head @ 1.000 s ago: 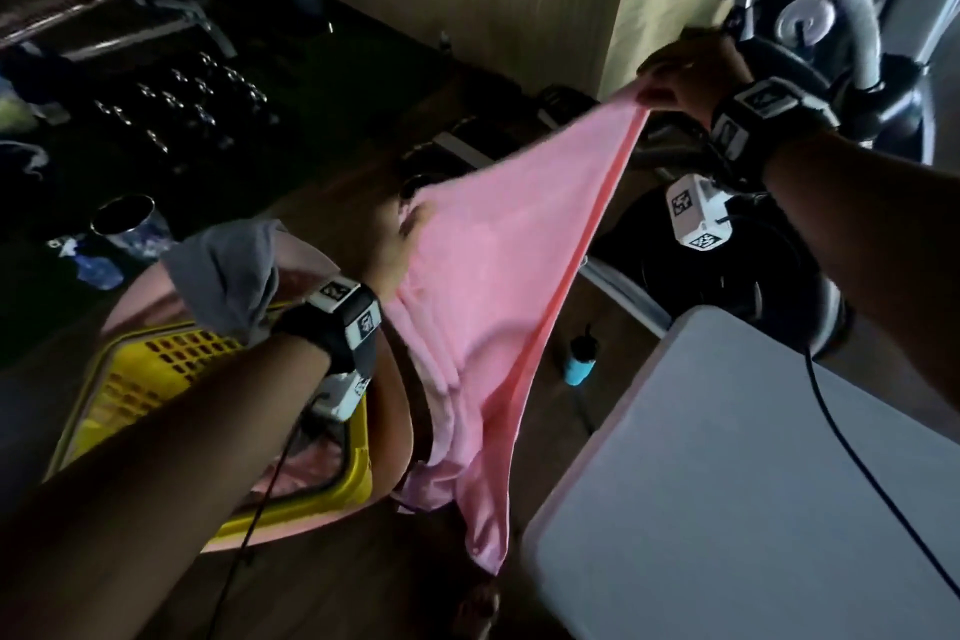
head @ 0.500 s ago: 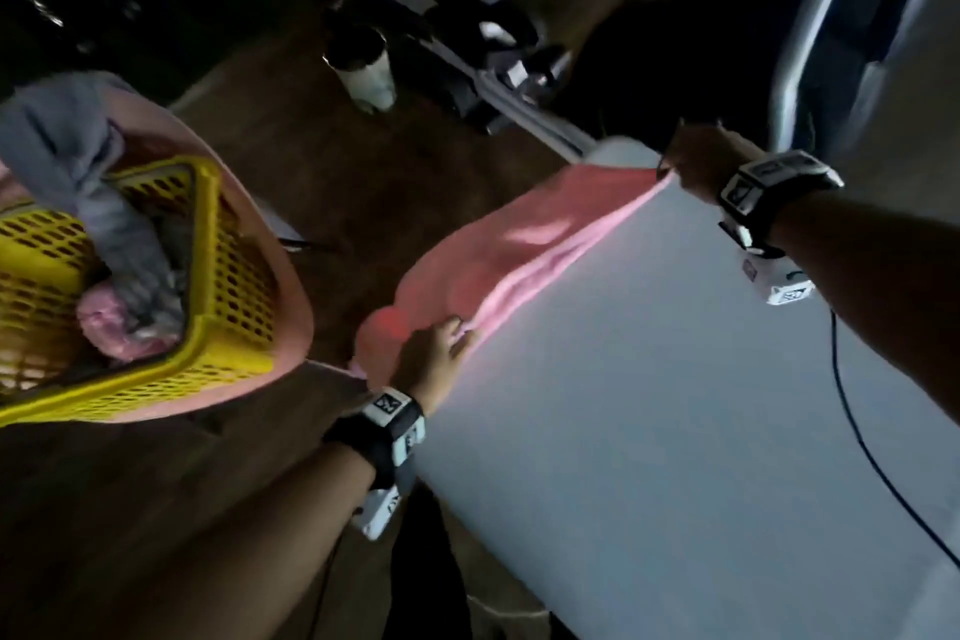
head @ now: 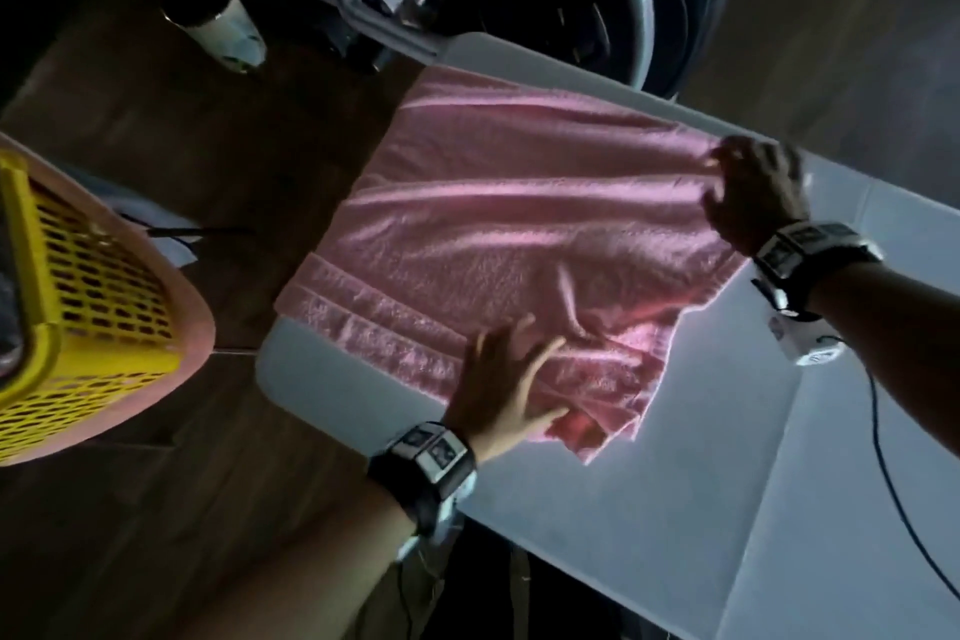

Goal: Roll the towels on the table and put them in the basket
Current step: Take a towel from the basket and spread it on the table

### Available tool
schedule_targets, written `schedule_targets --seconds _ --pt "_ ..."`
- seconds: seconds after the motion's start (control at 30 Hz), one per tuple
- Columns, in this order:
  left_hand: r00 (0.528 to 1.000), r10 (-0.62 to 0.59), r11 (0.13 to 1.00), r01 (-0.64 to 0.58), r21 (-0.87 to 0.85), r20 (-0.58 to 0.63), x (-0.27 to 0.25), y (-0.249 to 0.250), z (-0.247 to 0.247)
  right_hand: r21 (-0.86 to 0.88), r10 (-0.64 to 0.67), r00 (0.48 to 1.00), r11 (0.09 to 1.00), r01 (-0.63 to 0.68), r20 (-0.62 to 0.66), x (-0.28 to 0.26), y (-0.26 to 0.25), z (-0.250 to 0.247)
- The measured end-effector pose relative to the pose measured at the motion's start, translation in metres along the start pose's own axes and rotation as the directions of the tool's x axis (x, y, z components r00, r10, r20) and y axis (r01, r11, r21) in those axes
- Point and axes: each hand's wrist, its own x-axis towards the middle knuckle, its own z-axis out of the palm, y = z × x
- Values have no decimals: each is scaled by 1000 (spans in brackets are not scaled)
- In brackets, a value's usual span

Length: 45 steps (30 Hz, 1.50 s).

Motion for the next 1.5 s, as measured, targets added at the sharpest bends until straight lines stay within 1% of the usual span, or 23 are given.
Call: schedule_targets --seconds 0.03,0.07,0.1,0.13,0.2,0.27,0.33,0.4,0.43,0.47,0.5,0.53,0.57,0.6,0.63,0.67,0.8,0.87,1.0,1.13,1.27,1.4,1.5 --pt "997 2 997 -8 73 81 -6 -17 -1 52 -107 993 993 104 46 -2 -14 7" --pt "989 19 993 -36 111 147 -10 -30 -1 83 -145 981 987 135 128 -6 -29 14" --pt "980 55 987 -83 139 191 -12 -38 -2 121 -168 962 982 144 217 -11 -40 23" --pt "970 101 977 -139 162 220 -10 -42 -4 130 -152 941 984 117 302 -15 -48 31" --pt "950 179 952 -233 200 254 -7 -47 -5 139 -142 910 986 95 390 -21 -59 43" --pt "923 237 921 -313 233 304 2 -47 -6 159 -130 894 985 67 428 -24 -61 46" --pt "897 232 912 -335 236 376 16 -42 -4 154 -111 881 987 44 460 -21 -57 47" --pt "850 239 919 -355 174 470 31 -37 -5 140 -97 867 990 32 489 -19 -55 49" --pt "821 279 901 -403 161 498 38 -36 -9 143 -89 867 990 21 491 -19 -54 49" --pt "790 319 867 -466 177 523 44 -38 -11 151 -85 870 988 12 486 -20 -54 49" --pt "766 386 801 -555 225 514 48 -37 -16 169 -85 869 986 1 488 -21 -54 48" --pt "744 422 736 -615 284 518 51 -37 -18 180 -86 869 984 -3 487 -22 -53 49" --pt "735 419 695 -638 333 533 53 -39 -19 190 -88 867 982 -7 490 -23 -52 49" --pt "756 368 731 -595 334 541 52 -42 -15 188 -91 866 982 -4 491 -23 -52 48" --pt "766 308 768 -550 328 564 52 -42 -10 181 -89 865 984 -2 493 -24 -51 49" --pt "800 288 802 -501 324 526 50 -39 -5 174 -90 867 985 4 490 -24 -51 49" --pt "860 247 824 -429 371 446 46 -18 15 197 -126 865 980 32 485 -30 -41 53" --pt "878 247 816 -417 402 409 44 -1 22 211 -143 859 977 42 492 -34 -30 52" --pt "884 224 826 -396 401 411 41 41 47 228 -154 842 973 38 517 -51 12 48" --pt "870 277 833 -429 349 409 40 117 83 207 -95 844 978 -19 528 -87 81 43" --pt "866 265 841 -423 337 424 43 205 127 218 -85 839 975 -41 538 -131 168 37" --pt "864 284 832 -437 341 416 48 293 186 160 -53 865 987 -32 499 -180 259 37" --pt "867 283 834 -433 342 410 45 361 225 178 -44 874 983 -48 483 -215 325 36"
